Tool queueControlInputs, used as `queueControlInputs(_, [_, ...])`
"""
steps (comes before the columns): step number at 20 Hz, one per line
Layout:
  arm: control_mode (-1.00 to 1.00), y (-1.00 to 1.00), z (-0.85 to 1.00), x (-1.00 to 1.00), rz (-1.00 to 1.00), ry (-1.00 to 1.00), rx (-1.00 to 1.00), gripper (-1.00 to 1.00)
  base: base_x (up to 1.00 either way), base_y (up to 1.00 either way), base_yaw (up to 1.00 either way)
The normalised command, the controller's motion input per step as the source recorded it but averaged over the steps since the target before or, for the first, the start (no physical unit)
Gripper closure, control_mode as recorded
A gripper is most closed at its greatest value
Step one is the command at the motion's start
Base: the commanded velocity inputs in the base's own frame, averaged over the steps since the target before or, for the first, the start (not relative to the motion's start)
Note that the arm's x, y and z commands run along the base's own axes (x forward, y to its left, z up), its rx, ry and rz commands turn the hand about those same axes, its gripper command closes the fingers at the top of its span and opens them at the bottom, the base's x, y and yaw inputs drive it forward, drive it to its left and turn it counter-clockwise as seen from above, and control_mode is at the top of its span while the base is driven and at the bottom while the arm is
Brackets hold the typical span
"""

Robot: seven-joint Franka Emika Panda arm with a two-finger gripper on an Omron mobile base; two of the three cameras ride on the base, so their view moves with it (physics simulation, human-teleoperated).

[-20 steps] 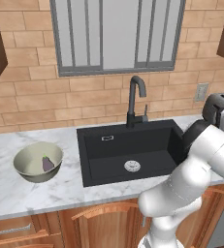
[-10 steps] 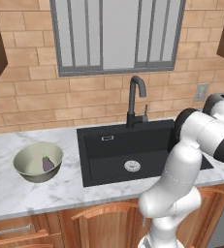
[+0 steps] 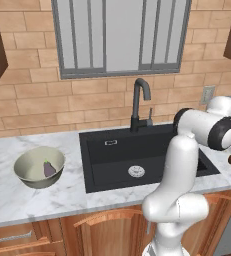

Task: There is a mixed pile of frozen fruits and vegetables on the counter. Locate all the frozen vegetables and place the items in a bowl on the counter. Take all the frozen fruits and defrost them in a running sink.

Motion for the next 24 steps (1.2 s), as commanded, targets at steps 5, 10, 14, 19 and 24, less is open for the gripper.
queueControlInputs(5, [-1.0,-0.11,-0.08,-0.1,0.0,0.0,0.02,-1.0,0.0,0.0,0.0])
queueControlInputs(10, [-1.0,0.09,-0.17,-0.07,0.01,0.0,0.0,-1.0,0.0,0.0,0.0])
queueControlInputs(14, [-1.0,0.08,-0.23,0.06,0.07,0.0,0.0,-1.0,0.0,0.0,0.0])
queueControlInputs(19, [-1.0,-0.01,-0.27,0.16,0.09,-0.02,0.0,-1.0,0.0,0.0,0.0])
queueControlInputs(24, [-1.0,-0.15,-0.23,0.14,0.08,0.0,0.0,-1.0,0.0,0.0,0.0])
